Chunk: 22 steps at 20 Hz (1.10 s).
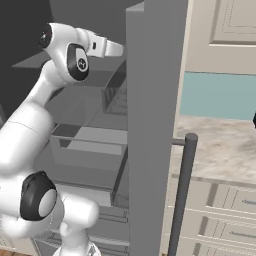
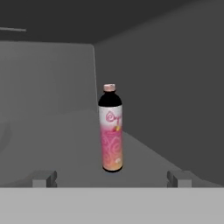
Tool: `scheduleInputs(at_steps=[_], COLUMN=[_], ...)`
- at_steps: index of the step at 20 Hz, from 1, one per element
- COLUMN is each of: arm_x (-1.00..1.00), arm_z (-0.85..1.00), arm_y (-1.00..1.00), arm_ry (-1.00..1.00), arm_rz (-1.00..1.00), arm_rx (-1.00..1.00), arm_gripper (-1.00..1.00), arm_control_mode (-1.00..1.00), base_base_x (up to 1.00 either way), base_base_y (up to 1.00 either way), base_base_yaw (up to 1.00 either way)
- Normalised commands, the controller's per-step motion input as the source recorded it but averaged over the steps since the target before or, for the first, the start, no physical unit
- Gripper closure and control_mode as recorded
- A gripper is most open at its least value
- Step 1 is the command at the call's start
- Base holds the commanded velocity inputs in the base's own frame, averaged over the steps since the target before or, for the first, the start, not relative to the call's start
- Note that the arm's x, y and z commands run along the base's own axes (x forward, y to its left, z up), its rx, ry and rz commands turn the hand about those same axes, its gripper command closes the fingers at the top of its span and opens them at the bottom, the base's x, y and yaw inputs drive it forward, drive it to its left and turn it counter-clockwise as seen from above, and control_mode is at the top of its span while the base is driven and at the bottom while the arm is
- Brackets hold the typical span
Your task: Open the fridge, grab two sodas, and place both sodas inside the bowl with ice on the dining counter.
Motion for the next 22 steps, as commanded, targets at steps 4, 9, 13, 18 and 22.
scheduleInputs(at_steps=[4, 9, 13, 18, 22], arm_x=[0.36, 0.37, 0.34, 0.27, 0.22], arm_z=[0.0, 0.0, 0.0, 0.0, 0.0], arm_y=[-0.09, -0.14, -0.18, -0.17, -0.21], arm_ry=[0.0, 0.0, 0.01, 0.01, 0.0], arm_rz=[0.0, 0.0, 0.0, 0.0, 0.0], arm_rx=[0.0, 0.0, 0.0, 0.0, 0.0], arm_gripper=[-1.0, -1.0, -1.0, -1.0, -1.0], arm_control_mode=[-1.0, -1.0, -1.0, -1.0, -1.0], base_base_x=[0.0, 0.0, 0.0, 0.0, 0.0], base_base_y=[0.0, 0.0, 0.0, 0.0, 0.0], base_base_yaw=[0.0, 0.0, 0.0, 0.0, 0.0])
